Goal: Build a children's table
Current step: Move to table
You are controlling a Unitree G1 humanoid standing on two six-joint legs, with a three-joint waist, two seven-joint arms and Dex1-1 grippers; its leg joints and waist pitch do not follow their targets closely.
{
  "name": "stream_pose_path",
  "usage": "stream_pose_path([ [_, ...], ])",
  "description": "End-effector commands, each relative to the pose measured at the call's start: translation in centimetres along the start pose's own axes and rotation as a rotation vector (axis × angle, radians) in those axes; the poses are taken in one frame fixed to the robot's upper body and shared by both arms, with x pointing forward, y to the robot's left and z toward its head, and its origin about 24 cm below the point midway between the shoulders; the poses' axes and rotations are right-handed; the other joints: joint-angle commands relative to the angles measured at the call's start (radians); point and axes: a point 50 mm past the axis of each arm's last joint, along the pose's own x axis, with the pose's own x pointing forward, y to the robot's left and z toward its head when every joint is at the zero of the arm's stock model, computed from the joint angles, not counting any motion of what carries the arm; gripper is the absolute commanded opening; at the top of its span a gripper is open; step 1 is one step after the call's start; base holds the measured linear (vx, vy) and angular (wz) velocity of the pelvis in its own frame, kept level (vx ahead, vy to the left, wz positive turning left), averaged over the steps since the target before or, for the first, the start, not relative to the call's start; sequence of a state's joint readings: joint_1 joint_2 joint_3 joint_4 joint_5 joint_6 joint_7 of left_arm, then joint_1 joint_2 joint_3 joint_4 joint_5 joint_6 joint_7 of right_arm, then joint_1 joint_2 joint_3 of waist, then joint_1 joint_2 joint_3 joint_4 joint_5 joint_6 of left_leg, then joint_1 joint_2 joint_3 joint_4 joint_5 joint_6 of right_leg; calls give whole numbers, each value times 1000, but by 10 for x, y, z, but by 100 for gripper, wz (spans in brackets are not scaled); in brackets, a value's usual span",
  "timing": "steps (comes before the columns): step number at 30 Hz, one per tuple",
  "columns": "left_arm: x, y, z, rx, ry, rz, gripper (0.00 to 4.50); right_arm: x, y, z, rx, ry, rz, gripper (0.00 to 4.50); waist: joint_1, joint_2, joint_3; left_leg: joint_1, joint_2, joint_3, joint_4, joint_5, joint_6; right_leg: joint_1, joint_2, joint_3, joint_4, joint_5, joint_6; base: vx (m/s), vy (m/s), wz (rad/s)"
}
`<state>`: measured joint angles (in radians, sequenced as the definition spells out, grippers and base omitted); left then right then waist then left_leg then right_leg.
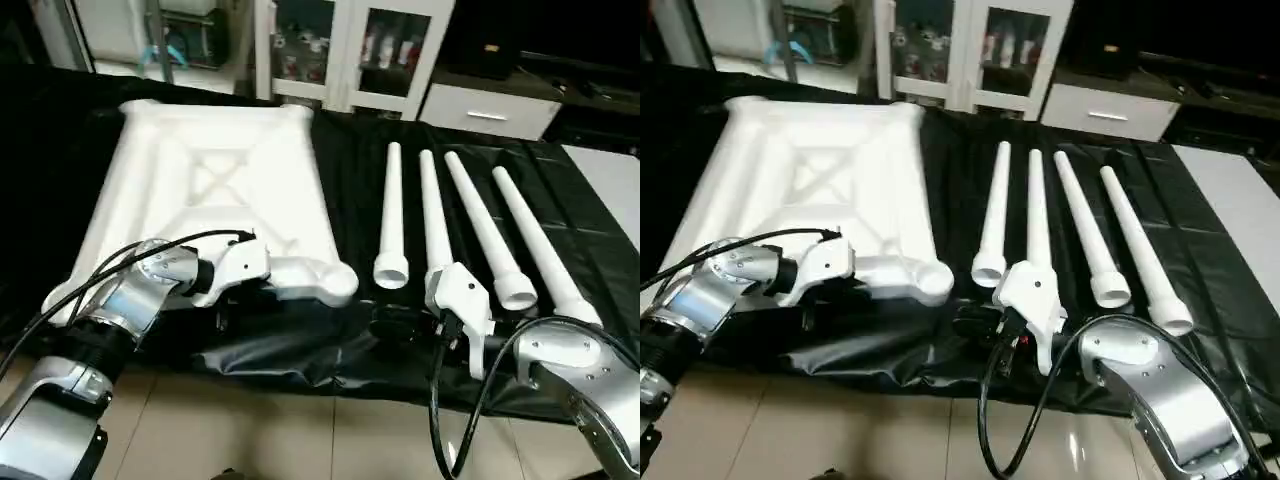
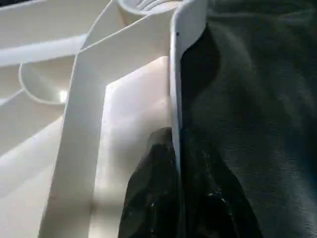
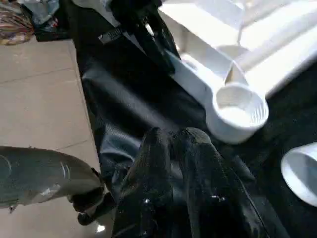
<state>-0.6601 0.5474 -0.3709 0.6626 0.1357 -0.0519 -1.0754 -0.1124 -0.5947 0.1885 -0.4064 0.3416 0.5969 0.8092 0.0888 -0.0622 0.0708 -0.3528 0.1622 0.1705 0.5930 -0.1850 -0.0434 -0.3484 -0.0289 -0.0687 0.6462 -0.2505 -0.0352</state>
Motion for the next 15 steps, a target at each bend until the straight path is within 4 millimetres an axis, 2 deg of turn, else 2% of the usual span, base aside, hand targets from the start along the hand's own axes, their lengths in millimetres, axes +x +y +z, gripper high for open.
stream_pose_path([
  [1,-6,6,-13,-13,73,93,1,-2,-8,3,-23,-9,-47,41,11,11,-59,9,92,-43,-72,-168,9,31,-149,76,-91,-83,-190,0,0,0],
  [4,-4,12,-9,2,51,161,1,-2,-11,4,-31,-11,-74,41,13,12,-58,11,92,-41,-71,-173,8,29,-149,77,-93,-92,-196,0,0,0],
  [9,-2,18,-5,37,36,225,1,-1,-17,5,-44,-15,-127,41,12,12,-60,11,92,-41,-70,-157,14,28,-148,77,-89,-57,-195,0,0,0],
  [15,0,14,0,61,-2,207,1,-1,-22,7,-34,-32,-179,41,13,14,-61,12,94,-40,-71,-140,15,28,-148,77,-82,-3,-204,0,0,0],
])
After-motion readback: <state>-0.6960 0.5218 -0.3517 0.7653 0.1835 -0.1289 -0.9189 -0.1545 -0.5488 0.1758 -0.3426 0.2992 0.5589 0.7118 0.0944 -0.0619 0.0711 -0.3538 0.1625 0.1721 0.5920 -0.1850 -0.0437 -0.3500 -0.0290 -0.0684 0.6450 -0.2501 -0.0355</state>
